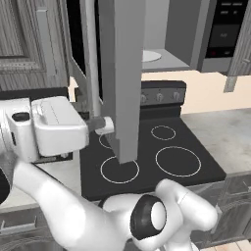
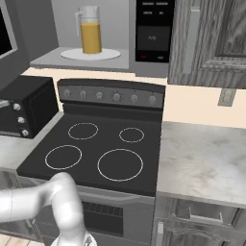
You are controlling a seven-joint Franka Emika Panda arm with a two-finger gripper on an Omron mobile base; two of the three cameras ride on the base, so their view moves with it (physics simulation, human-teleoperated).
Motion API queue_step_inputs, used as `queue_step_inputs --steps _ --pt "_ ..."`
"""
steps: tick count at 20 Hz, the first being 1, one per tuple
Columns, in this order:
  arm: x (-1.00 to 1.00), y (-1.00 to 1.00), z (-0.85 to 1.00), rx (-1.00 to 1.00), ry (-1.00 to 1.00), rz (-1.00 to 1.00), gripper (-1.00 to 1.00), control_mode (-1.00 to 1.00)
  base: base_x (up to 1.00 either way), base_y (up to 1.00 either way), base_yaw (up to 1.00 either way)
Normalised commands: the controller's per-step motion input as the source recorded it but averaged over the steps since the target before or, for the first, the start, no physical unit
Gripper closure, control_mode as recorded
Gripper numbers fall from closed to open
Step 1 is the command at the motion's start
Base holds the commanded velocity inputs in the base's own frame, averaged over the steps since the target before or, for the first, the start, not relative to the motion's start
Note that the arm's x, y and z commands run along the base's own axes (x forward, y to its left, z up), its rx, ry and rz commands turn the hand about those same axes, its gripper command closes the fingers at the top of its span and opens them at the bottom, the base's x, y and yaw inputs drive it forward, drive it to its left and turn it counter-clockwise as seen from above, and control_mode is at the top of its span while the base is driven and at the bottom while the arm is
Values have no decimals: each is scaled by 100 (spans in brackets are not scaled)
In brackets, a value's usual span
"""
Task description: Close the microwave door.
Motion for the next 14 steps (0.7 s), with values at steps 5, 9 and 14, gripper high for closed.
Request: queue_step_inputs --steps 5,9,14 --pt "27 -97 0 24 15 2 -100 -100 0 0 0" --pt "43 -100 -7 40 0 13 -100 -100 0 0 0" --pt "74 -95 -21 32 -6 17 -100 -100 0 0 0"
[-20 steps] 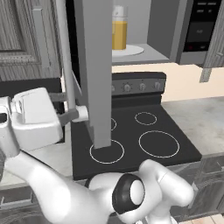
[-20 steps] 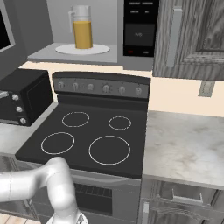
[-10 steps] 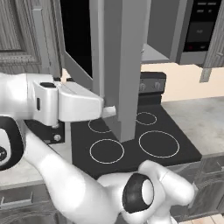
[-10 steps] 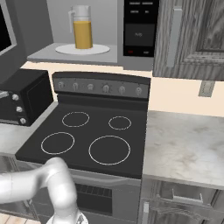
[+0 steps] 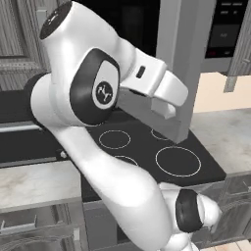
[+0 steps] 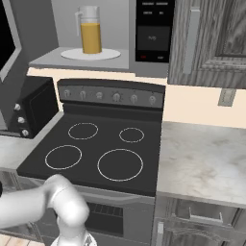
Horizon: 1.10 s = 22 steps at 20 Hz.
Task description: Close the microwave door.
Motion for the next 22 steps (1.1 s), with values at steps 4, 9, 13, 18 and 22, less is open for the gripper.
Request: queue_step_inputs --steps 4,9,13,18,22 --pt "89 -75 -22 27 -10 18 -100 -100 0 0 0" --pt "83 -80 -2 20 -13 21 -100 -100 0 0 0" --pt "67 -100 -21 14 -19 20 -100 -100 0 0 0" --pt "80 -90 -11 9 -15 21 -100 -100 0 0 0" --pt "78 -76 -1 7 -11 20 -100 -100 0 0 0"
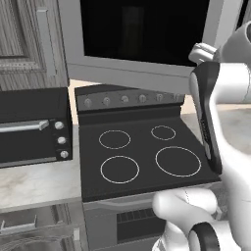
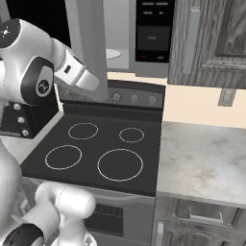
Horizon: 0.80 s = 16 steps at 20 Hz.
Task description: Close the microwave door.
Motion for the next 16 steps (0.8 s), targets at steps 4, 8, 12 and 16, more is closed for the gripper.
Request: queue_step_inputs --steps 4,8,12,16 --pt "75 -51 0 0 -5 16 -100 -100 0 0 0" --pt "64 -39 0 0 -9 9 -100 -100 0 0 0" --pt "70 -13 0 0 -6 6 -100 -100 0 0 0" --pt "63 0 0 -2 -3 2 -100 -100 0 0 0"
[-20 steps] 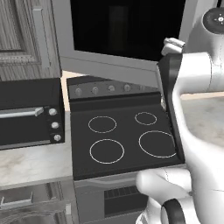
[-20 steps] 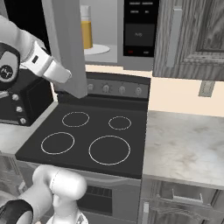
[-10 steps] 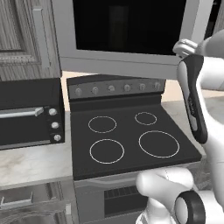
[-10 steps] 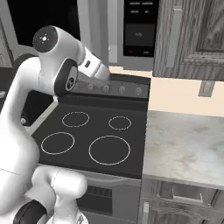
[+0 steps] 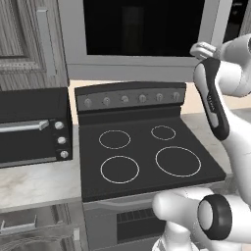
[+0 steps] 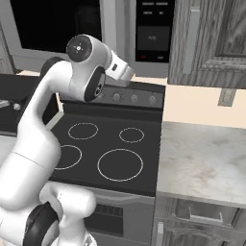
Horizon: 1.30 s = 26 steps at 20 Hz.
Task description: Close the microwave door.
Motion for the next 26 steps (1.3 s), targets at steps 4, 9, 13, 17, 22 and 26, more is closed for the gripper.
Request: queue_step_inputs --steps 4,9,13,17,22,26 --pt "66 0 0 -6 -2 0 -100 -100 0 0 0" --pt "74 -18 0 -2 0 3 -100 -100 0 0 0" --pt "81 -31 0 0 0 7 -100 -100 0 0 0" --pt "74 -25 0 0 0 7 -100 -100 0 0 0" --pt "61 -16 0 0 0 4 -100 -100 0 0 0" --pt "37 -12 0 0 0 2 -100 -100 0 0 0"
